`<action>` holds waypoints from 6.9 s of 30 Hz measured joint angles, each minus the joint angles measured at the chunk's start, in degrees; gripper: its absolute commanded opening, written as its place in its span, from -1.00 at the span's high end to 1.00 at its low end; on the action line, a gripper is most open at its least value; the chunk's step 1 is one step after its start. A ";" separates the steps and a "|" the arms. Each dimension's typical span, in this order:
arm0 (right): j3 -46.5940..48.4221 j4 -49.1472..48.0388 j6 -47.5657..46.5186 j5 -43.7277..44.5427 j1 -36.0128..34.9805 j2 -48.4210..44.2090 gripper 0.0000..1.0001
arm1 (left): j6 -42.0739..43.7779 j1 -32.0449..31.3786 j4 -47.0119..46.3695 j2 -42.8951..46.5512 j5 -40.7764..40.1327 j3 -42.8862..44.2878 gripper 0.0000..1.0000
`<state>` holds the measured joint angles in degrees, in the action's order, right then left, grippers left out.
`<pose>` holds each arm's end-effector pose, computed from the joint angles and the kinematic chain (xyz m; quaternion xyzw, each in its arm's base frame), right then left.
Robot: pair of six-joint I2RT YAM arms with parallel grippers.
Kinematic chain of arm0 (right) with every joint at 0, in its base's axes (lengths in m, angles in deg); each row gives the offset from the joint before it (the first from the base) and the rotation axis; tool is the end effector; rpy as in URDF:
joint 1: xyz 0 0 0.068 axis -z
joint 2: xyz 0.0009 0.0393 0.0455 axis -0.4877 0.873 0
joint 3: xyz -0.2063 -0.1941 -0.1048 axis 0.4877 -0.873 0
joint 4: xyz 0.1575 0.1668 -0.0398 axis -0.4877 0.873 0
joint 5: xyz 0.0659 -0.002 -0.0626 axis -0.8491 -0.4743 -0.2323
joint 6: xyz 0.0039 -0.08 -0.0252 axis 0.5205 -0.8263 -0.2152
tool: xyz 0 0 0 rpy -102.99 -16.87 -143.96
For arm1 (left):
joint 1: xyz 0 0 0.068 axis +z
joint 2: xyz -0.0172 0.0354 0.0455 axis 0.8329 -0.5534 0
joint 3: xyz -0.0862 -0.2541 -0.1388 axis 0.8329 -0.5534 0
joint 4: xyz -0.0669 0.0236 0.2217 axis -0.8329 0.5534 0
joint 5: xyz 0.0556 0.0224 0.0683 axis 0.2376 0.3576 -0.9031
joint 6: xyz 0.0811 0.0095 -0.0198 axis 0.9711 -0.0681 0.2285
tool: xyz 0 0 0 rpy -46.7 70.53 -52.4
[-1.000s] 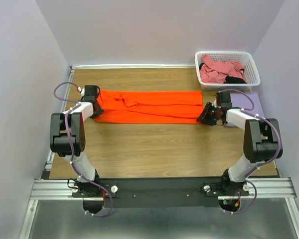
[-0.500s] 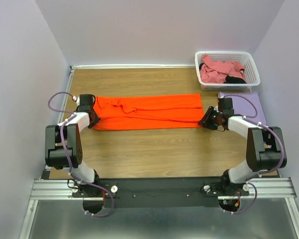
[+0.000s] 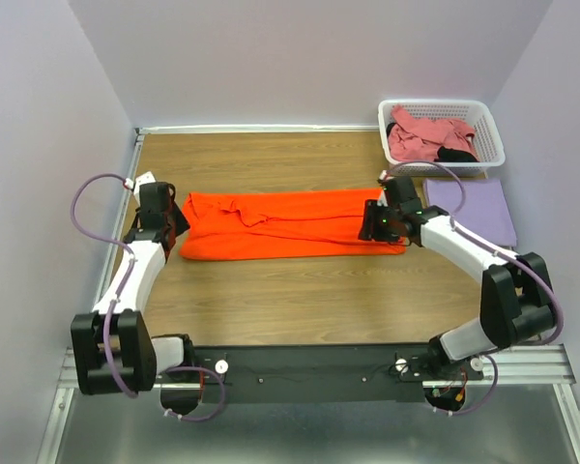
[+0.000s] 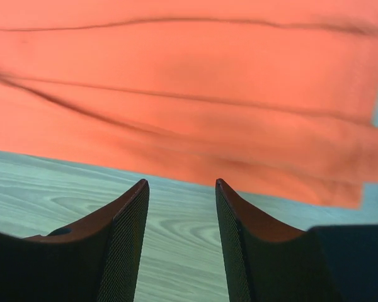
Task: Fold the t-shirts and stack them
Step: Fold the tshirt
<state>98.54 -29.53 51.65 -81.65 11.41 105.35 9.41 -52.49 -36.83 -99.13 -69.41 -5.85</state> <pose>0.2755 0.0942 0.2217 0.0114 0.9499 0.1366 0.2808 0.2484 0.0317 0.2519 -0.2814 0.8678 0.0108 0.4094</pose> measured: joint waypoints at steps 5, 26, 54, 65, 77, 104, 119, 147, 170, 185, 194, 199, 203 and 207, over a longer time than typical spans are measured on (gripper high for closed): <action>5.51 0.07 -0.98 5.11 -8.33 5.25 -0.06 | -0.52 -8.79 -0.70 4.26 -0.24 -0.04 0.02; 14.47 1.44 -16.11 9.57 -15.61 17.94 0.02 | -3.15 -36.65 -8.00 -23.06 3.32 7.02 0.12; 24.61 1.92 -25.51 14.51 -15.58 25.68 0.81 | -3.37 -37.35 -9.53 -24.44 3.48 5.68 0.17; 30.36 1.73 -28.15 25.38 -14.73 31.65 0.26 | -4.22 -37.77 -9.60 -23.50 3.69 4.66 0.17; 26.71 0.96 -27.69 29.57 -10.10 28.15 -0.23 | -4.63 -37.79 -9.68 -22.91 3.76 4.00 0.17; 16.59 0.87 -25.38 32.24 -7.69 22.62 -0.57 | -4.63 -37.79 -9.35 -22.12 3.72 3.19 0.18; 22.23 0.24 -25.03 33.48 0.66 24.13 -0.55 | -4.85 -37.79 -8.33 -21.07 3.69 2.49 0.18; -2.08 -3.56 1.16 -1.36 4.94 5.95 -0.31 | -6.32 -4.42 -1.07 -5.01 -1.66 -2.62 0.17; -13.35 -6.23 6.12 -13.22 20.20 -5.07 -0.26 | -5.25 0.39 0.46 -0.74 4.61 -5.75 -0.04; 12.59 -7.41 2.40 -15.98 -14.29 12.07 -0.03 | -0.59 0.44 -2.86 -6.91 10.60 -2.56 -0.04; 25.40 -8.33 -0.09 -19.10 -20.83 25.07 0.01 | -5.75 0.44 1.55 5.42 9.88 -7.78 -0.14; 23.54 -7.98 -1.92 -17.68 -20.31 24.11 0.00 | -11.02 0.46 4.44 7.41 9.44 -7.85 -0.18; 16.96 -7.30 -2.78 -14.80 -18.45 19.28 0.00 | -14.84 -0.55 6.75 8.04 9.42 -9.44 -0.19; 12.76 -6.36 -2.93 -13.22 -13.14 14.69 -0.01 | -16.65 -0.66 8.33 5.09 9.18 -9.62 -0.21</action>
<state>111.31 -35.89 48.72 -94.87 -1.73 120.04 -7.24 -53.15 -28.51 -94.04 -60.23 -15.47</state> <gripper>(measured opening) 0.502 0.598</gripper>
